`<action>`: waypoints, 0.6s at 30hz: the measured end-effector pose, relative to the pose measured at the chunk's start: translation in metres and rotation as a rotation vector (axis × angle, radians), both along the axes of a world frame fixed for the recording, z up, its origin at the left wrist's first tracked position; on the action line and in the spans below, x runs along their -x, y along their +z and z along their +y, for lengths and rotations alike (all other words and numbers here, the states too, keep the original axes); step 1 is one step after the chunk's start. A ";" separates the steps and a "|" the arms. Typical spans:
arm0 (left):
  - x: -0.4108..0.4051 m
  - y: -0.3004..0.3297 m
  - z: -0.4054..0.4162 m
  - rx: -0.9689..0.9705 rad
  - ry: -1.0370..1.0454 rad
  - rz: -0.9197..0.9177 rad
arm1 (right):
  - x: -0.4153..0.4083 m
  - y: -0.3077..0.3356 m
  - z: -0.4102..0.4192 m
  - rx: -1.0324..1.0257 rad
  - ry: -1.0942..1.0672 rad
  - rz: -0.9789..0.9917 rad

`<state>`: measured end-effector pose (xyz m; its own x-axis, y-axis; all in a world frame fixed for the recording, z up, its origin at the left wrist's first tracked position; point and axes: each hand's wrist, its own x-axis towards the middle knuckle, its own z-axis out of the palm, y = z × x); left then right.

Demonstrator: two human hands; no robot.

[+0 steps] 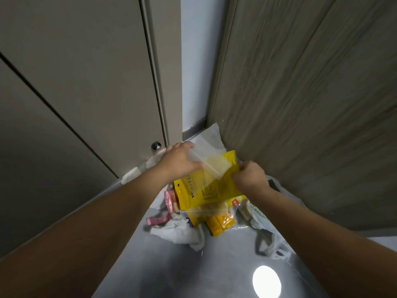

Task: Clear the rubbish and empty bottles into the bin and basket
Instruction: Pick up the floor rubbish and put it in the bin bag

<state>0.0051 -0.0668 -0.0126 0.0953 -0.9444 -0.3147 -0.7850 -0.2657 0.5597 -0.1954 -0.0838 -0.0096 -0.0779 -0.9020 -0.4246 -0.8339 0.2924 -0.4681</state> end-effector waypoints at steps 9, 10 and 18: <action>0.010 -0.008 -0.029 0.090 -0.057 0.190 | 0.022 0.022 0.000 0.041 0.097 -0.129; 0.008 -0.009 -0.027 0.120 -0.026 0.266 | 0.025 0.025 0.001 0.044 0.086 -0.150; 0.002 0.046 -0.001 0.172 0.268 0.672 | 0.047 0.080 0.012 0.105 0.179 -0.093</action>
